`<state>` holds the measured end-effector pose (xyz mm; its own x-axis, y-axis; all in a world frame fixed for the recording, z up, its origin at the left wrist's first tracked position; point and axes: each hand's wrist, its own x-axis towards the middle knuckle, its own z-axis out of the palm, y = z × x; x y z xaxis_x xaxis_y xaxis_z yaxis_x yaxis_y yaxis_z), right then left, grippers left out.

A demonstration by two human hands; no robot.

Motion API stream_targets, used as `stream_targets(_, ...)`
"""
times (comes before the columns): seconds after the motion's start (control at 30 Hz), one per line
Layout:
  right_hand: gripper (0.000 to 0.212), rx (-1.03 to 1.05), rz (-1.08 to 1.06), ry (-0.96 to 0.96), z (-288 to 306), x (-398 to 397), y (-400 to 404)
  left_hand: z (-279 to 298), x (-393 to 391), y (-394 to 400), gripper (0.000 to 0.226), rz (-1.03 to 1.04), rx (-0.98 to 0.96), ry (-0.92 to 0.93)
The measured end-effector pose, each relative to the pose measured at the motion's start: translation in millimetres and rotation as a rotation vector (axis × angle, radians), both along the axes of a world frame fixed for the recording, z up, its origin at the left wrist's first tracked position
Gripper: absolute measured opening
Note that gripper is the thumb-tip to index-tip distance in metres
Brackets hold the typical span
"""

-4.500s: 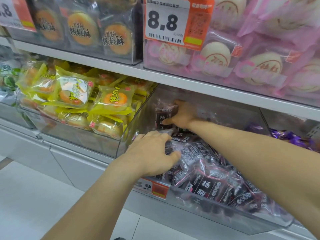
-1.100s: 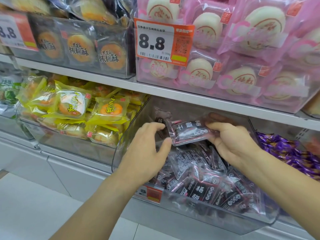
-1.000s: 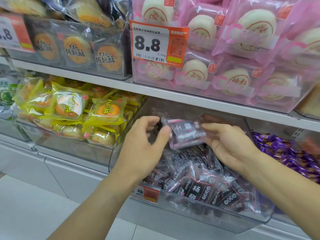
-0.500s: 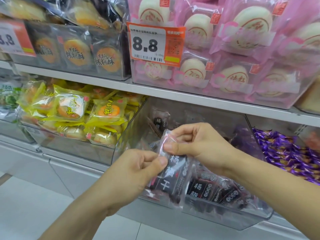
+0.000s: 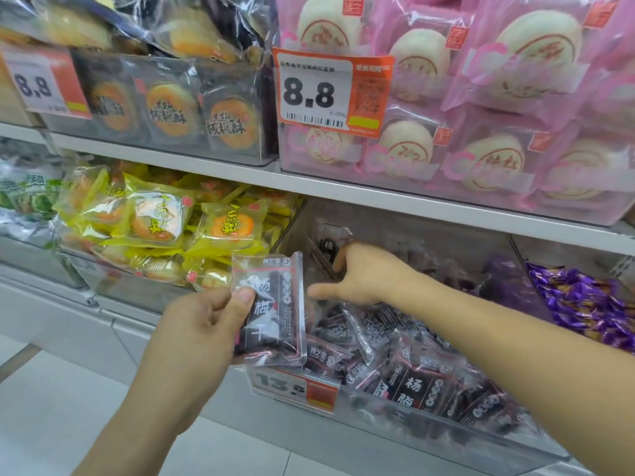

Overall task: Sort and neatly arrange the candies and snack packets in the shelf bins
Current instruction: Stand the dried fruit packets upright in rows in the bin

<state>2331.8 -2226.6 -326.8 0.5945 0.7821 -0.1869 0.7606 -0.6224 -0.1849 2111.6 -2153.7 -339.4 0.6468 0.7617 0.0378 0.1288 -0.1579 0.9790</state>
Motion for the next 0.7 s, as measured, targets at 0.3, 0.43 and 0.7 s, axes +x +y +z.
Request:
stream_targets(0.3, 0.034, 0.421, -0.312, 0.532, -3, 6, 1, 2, 4, -5, 0.031, 0.001, 0.030, -0.026)
stream_targets(0.43, 0.028, 0.830, -0.522, 0.914, -3, 7, -2, 1, 4, -7, 0.043, 0.016, 0.045, -0.012)
stream_targets(0.7, 0.035, 0.739, -0.260, 1.019, 32, -11, -84, 2, 7, -12, 0.029, 0.077, 0.066, 0.002)
